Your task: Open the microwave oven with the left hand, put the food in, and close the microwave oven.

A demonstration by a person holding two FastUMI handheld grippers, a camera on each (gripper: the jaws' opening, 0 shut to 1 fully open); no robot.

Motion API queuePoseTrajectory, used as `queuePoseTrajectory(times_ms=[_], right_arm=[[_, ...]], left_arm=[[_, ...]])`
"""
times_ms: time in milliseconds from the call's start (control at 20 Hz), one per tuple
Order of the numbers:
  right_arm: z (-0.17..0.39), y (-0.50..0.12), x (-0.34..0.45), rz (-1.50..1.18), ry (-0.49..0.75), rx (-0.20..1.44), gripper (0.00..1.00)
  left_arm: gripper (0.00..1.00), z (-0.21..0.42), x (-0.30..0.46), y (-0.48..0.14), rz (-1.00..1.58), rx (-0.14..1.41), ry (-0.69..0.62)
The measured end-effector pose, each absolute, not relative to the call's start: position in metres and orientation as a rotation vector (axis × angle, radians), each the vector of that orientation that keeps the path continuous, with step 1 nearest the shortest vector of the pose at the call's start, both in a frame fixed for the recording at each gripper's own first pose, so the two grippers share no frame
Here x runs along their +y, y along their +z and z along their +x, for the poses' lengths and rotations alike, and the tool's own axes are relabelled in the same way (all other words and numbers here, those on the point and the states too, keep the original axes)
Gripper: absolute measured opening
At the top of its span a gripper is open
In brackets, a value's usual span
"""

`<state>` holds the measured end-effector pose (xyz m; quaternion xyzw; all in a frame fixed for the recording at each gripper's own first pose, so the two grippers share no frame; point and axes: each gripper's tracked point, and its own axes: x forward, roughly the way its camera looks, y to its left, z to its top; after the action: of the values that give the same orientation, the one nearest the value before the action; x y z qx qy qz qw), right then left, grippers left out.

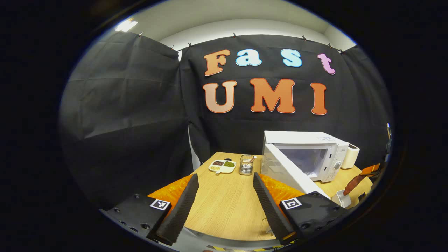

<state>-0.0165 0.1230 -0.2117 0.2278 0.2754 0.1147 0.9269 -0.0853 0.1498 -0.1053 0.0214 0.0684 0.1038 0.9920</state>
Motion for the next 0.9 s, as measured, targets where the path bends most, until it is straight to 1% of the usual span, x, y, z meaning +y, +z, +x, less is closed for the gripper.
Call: queuePoseTrajectory(times_ms=[150,300,350,400,650,700,750,800,850,900], right_arm=[[-0.002,-0.177,0.151,0.484,0.308,0.505,0.09],[0.011,-0.156,0.186,0.519,0.381,0.471,0.09],[0.017,-0.15,0.199,0.531,0.402,0.457,0.09],[0.022,-0.148,0.212,0.539,0.421,0.453,0.09],[0.043,-0.151,0.276,0.602,0.493,0.464,0.08],[0.046,-0.154,0.286,0.615,0.499,0.468,0.09],[0.051,-0.157,0.296,0.629,0.499,0.471,0.08],[0.056,-0.161,0.305,0.643,0.499,0.475,0.08],[0.06,-0.165,0.314,0.659,0.495,0.481,0.08],[0.065,-0.169,0.322,0.679,0.488,0.487,0.08]], left_arm=[[0.96,-0.085,0.153,-0.1,0.063,0.131,0.213],[0.96,-0.083,0.158,-0.091,0.076,0.115,0.219],[0.99,-0.083,0.161,-0.089,0.088,0.111,0.228],[0.96,-0.083,0.163,-0.09,0.098,0.112,0.234],[0.96,-0.087,0.174,-0.088,0.082,0.117,0.26],[0.96,-0.086,0.176,-0.088,0.067,0.118,0.263],[1.0,-0.086,0.18,-0.089,0.059,0.12,0.268],[1.0,-0.086,0.184,-0.089,0.058,0.124,0.274],[0.96,-0.087,0.188,-0.088,0.06,0.127,0.28],[0.98,-0.087,0.193,-0.086,0.063,0.129,0.285]])
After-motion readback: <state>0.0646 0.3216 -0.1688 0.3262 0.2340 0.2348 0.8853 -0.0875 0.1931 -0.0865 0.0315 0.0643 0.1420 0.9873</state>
